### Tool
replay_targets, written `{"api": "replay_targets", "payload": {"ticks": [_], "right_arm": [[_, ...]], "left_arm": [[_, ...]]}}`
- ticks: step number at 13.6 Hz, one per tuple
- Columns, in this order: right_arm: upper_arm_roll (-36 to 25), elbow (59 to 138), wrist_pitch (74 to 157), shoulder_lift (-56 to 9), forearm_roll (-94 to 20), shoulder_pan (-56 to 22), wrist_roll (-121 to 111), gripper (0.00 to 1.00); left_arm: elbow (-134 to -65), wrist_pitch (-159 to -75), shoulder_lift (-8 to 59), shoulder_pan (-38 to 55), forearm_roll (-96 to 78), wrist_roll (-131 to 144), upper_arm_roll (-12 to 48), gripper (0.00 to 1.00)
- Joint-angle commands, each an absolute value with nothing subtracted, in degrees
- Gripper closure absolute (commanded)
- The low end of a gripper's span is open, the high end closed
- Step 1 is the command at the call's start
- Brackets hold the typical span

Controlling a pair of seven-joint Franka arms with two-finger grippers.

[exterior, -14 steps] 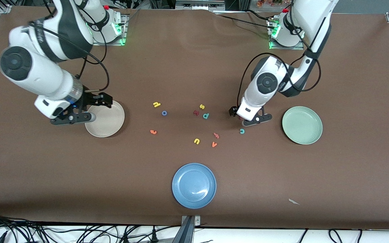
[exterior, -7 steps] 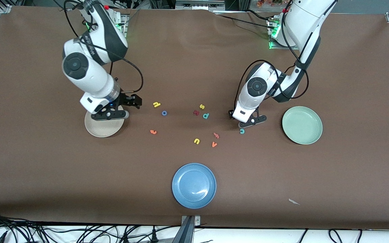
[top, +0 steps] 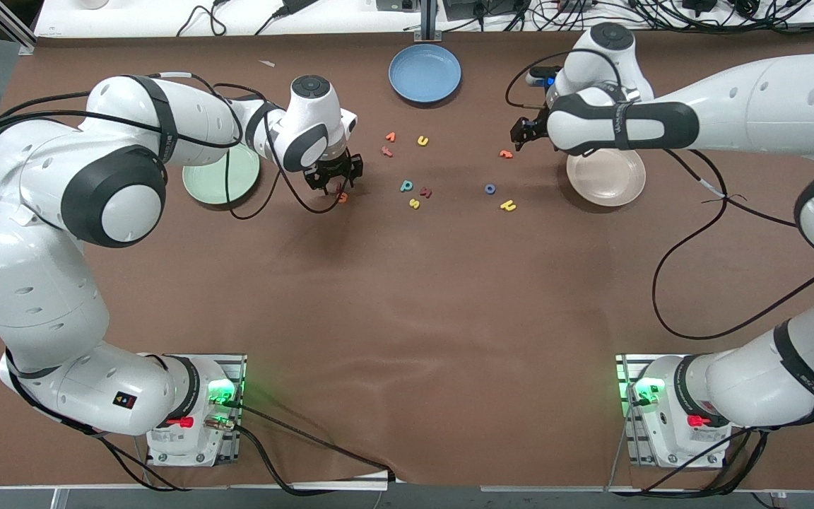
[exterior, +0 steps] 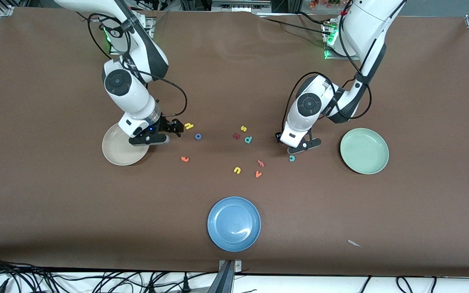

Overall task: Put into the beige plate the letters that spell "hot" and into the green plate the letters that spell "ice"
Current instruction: 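Grasp the red letter l with the left gripper while the right gripper approaches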

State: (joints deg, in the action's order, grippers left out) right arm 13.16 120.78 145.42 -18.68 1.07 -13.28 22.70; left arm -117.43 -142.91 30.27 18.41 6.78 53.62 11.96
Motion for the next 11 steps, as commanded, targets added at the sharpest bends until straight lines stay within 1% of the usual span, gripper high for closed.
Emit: {"api": "replay_targets", "payload": {"ticks": [1,4,6,8,10,11], "right_arm": [[13.89,117.79,147.04,-21.18,2.64,-12.66,23.91,0.00],[13.36,113.48,146.78,-24.86,2.46,-12.92,23.99,0.00],[12.14,110.93,146.52,-27.15,2.37,-14.23,23.99,0.01],[9.15,105.85,142.32,-30.04,2.72,-16.34,23.82,0.01],[6.87,98.74,135.39,-33.56,2.46,-19.32,23.91,0.01],[5.72,96.09,132.57,-34.79,2.37,-20.73,23.99,0.01]], "left_arm": [[-117.77,-142.12,29.97,18.72,8.35,54.58,11.87,0.34],[-117.77,-142.12,30.15,18.63,7.91,55.11,12.74,0.39],[-117.77,-142.21,30.23,18.28,7.74,55.11,12.83,0.41],[-117.69,-142.21,30.67,18.37,6.42,54.76,12.83,0.44],[-117.69,-142.21,31.11,18.28,6.42,54.76,12.83,0.45],[-117.69,-142.21,31.11,18.28,6.33,54.76,12.83,0.50]]}}
